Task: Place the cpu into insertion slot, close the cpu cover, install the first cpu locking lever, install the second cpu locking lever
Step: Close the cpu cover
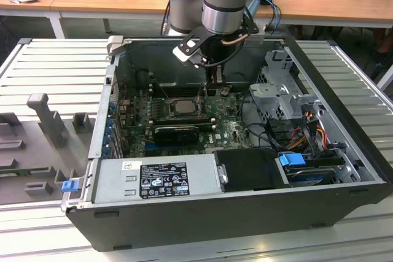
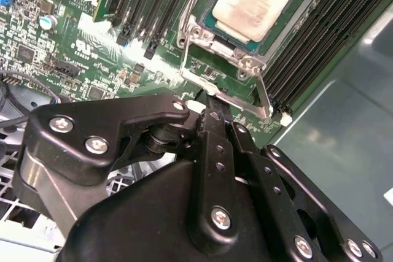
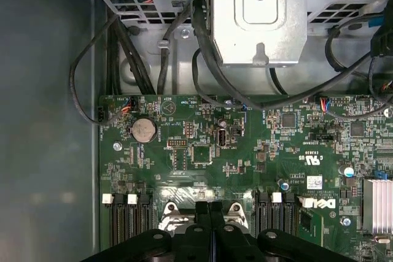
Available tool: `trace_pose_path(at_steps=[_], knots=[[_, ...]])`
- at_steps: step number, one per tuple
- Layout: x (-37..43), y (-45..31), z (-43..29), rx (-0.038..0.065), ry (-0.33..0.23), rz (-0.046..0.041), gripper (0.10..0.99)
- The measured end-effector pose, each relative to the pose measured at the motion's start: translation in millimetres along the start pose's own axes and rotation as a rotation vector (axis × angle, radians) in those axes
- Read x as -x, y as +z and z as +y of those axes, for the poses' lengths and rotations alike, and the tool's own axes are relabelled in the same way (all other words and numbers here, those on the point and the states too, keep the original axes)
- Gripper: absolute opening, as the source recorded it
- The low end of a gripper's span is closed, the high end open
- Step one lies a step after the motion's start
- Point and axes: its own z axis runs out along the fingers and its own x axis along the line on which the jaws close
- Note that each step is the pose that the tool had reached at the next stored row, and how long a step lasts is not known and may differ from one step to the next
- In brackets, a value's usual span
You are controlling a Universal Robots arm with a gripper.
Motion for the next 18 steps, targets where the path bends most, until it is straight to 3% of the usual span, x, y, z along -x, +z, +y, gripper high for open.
trace_pose_path(at_steps=[2,6,9,10,12,17,18], knots=[[0.1,0.0,-8.2,0.000,0.000,0.0000,0.106],[0.1,2.6,-11.6,0.000,0.000,0.0000,0.106],[0.4,10.5,-13.1,0.000,0.000,0.0000,0.106],[0.4,14.1,-14.6,0.000,0.000,0.0001,0.106],[0.5,14.5,-21.1,0.000,-0.001,0.0001,0.106],[0.6,17.3,-26.7,-0.001,-0.056,0.0015,0.106],[0.7,17.7,-32.8,-0.002,-0.056,0.0018,0.106]])
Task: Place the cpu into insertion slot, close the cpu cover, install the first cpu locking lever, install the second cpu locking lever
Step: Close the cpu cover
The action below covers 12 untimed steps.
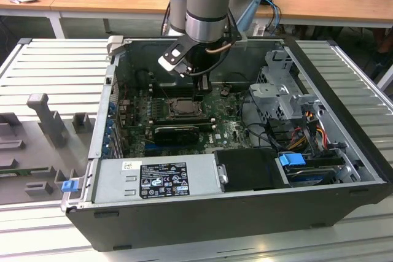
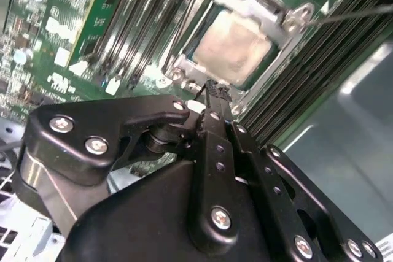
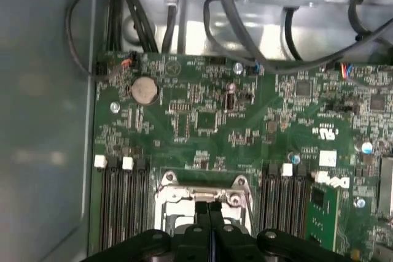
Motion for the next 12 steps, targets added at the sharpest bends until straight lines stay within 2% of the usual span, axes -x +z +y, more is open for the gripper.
trace_pose_path(at_steps=[3,5,12], knots=[[-0.8,0.9,-14.0,0.000,0.000,0.0007,0.106],[-1.2,1.1,-19.3,0.000,0.000,0.0009,0.106],[-1.5,1.0,-27.5,0.000,0.000,0.0008,0.106]])
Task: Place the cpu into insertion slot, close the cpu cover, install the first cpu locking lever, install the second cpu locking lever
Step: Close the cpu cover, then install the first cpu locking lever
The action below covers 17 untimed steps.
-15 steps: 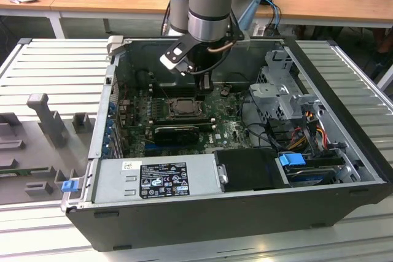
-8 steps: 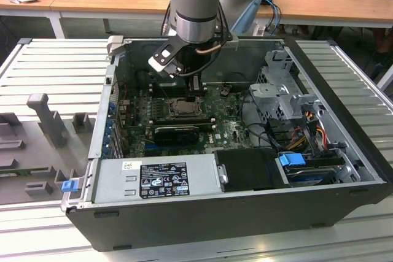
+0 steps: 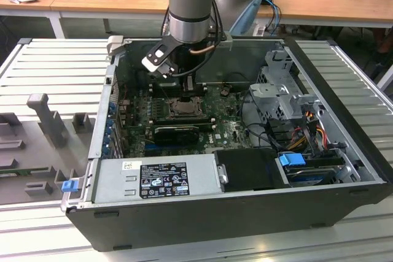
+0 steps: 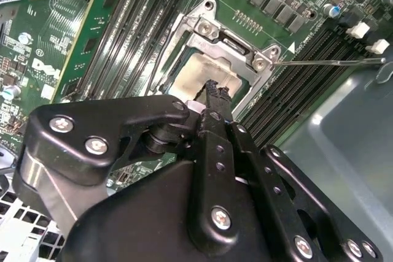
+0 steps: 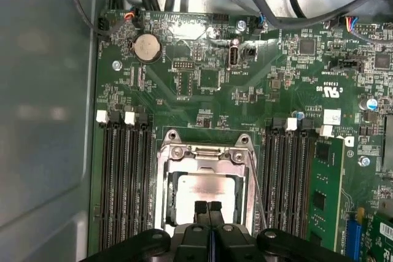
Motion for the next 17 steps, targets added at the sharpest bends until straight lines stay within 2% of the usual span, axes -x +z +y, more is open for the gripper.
trace_pose_path(at_steps=[4,6,14,15,17], knots=[[0.0,-0.7,-0.2,0.000,0.000,-0.0001,0.106],[-0.2,-6.0,-0.2,0.000,0.000,-0.0001,0.106],[-0.6,-16.0,-1.3,0.001,0.000,-0.0007,0.106],[-0.8,-24.0,-1.3,0.001,0.000,-0.0011,0.106],[-1.1,-32.9,-1.6,0.002,0.000,-0.0012,0.106]])
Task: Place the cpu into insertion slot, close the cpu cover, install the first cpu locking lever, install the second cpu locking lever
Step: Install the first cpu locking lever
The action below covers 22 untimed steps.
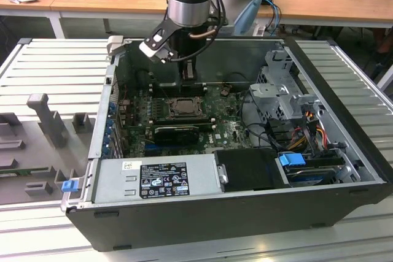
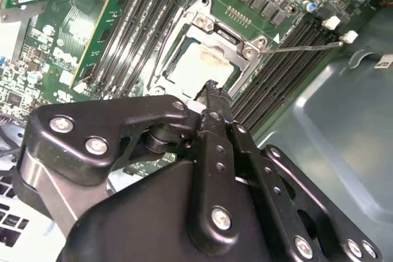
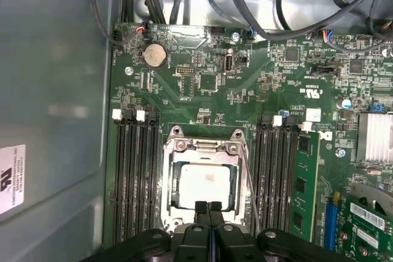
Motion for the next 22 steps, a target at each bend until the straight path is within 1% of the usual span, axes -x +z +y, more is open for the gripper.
trace_pose_path(at_steps=[3,4,6,11,13,15,22], knots=[[-0.2,-6.2,-0.3,0.002,0.000,0.0000,0.106],[-0.3,-12.5,-0.5,0.003,0.000,-0.0001,0.106],[-0.5,-19.4,-0.5,0.003,0.000,-0.0002,0.106],[-0.8,-30.1,-0.5,0.004,0.000,-0.0003,0.106],[-0.8,-30.6,-0.5,0.004,-0.002,0.0000,0.106],[-0.9,-30.6,-0.5,0.003,-0.022,-0.0001,0.106],[-0.8,-30.2,-0.5,0.004,-0.045,-0.0055,0.106]])
